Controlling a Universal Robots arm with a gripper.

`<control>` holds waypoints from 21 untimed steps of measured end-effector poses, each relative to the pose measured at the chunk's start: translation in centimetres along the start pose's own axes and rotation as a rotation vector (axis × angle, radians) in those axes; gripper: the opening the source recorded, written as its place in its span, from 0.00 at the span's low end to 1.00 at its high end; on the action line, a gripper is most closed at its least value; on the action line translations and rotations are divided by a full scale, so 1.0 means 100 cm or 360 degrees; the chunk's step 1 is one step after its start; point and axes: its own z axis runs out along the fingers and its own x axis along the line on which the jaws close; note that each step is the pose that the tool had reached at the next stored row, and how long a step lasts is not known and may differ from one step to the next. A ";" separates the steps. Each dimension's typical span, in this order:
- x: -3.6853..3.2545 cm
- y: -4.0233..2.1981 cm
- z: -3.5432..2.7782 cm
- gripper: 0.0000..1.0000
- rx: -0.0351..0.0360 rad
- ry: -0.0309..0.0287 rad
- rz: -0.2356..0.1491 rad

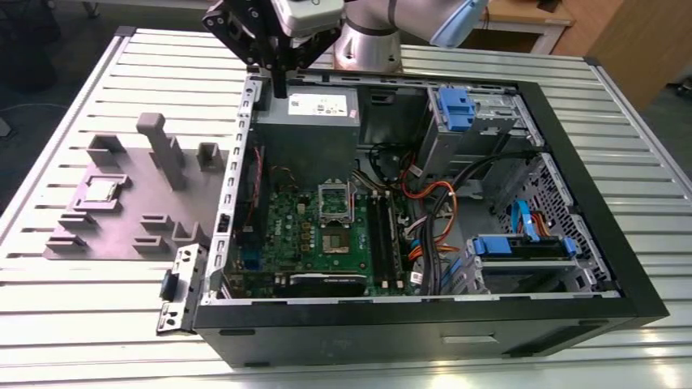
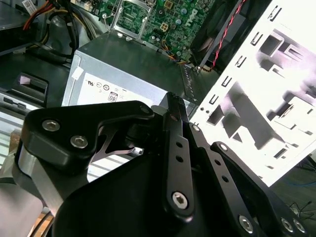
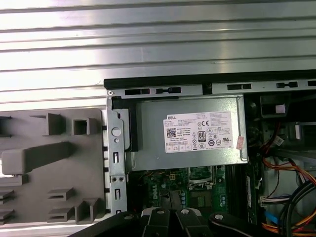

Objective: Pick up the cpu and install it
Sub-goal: 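Reach for the cpu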

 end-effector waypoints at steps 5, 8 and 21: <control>0.0013 -0.0001 0.0004 0.11 0.0000 0.00009 0.0000; 0.0019 -0.0002 0.0005 0.11 0.0000 0.00012 0.0000; 0.0047 -0.0004 0.0014 0.11 0.0000 0.00047 0.0000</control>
